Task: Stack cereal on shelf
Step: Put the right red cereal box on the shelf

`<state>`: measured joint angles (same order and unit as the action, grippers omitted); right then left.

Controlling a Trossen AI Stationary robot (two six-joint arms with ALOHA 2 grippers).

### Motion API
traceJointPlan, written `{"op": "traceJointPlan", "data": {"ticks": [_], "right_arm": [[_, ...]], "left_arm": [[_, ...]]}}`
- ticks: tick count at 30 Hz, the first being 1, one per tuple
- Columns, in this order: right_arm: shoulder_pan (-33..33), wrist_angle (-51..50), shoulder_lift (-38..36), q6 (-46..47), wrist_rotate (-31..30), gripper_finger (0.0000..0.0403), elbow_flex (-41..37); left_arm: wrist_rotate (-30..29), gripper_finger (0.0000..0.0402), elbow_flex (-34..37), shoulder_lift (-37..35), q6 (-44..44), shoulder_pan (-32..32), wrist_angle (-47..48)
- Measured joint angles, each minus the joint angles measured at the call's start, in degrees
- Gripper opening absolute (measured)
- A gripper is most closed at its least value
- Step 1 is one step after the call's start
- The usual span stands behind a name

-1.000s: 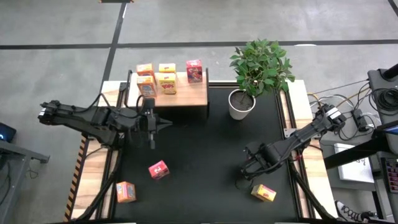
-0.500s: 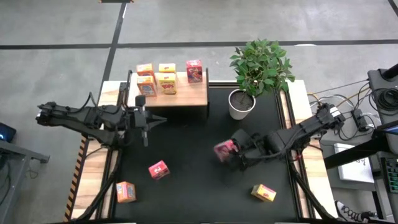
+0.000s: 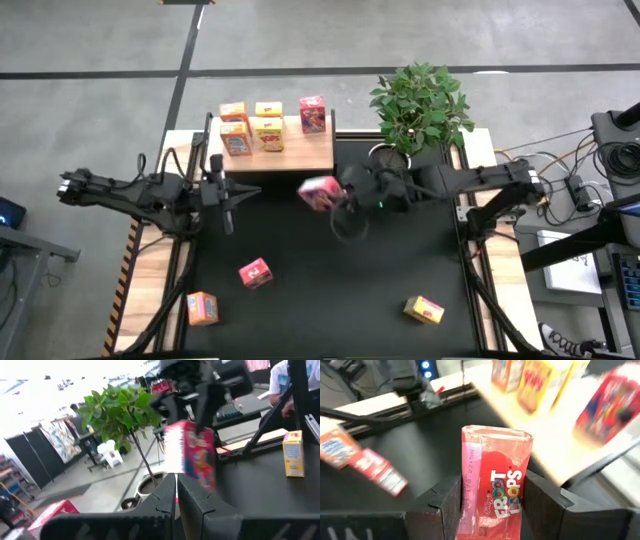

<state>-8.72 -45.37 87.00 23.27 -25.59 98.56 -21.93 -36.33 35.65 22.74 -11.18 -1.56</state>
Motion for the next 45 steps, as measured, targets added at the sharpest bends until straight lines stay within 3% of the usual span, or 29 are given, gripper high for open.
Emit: {"op": "traceJointPlan", "data": {"ticks": [5,14,18,23,33,45], "right_arm": [[4.3,-1.28,5.19,-11.36,0.08,0.0172,8.77],[11.84,-12.87,18.62,-31.81,0.37,0.0172,29.35],[15.51,-17.12,24.16,-38.31,5.47,0.0172,36.37],[19.2,-17.29,26.61,-43.43,8.64,0.0172,35.94],[23.69,-18.23,28.01,-43.41,12.57,0.0178,35.94],[24.99,-18.06,28.3,-43.41,12.57,0.0245,35.94]], "left_arm": [[-1.48,0.0001,0.76,-2.22,1.16,0.02,-2.12],[-1.6,0.0001,1.24,-3.18,1.2,0.02,-1.83],[-1.59,0.0001,1.24,-2.99,1.7,0.02,-1.36],[-1.57,0.0001,1.24,-3.02,1.81,0.02,-0.86],[-1.57,0.0001,1.24,-2.96,1.84,0.02,-0.47],[-1.55,0.0001,1.24,-2.96,1.87,0.02,-0.51]]}}
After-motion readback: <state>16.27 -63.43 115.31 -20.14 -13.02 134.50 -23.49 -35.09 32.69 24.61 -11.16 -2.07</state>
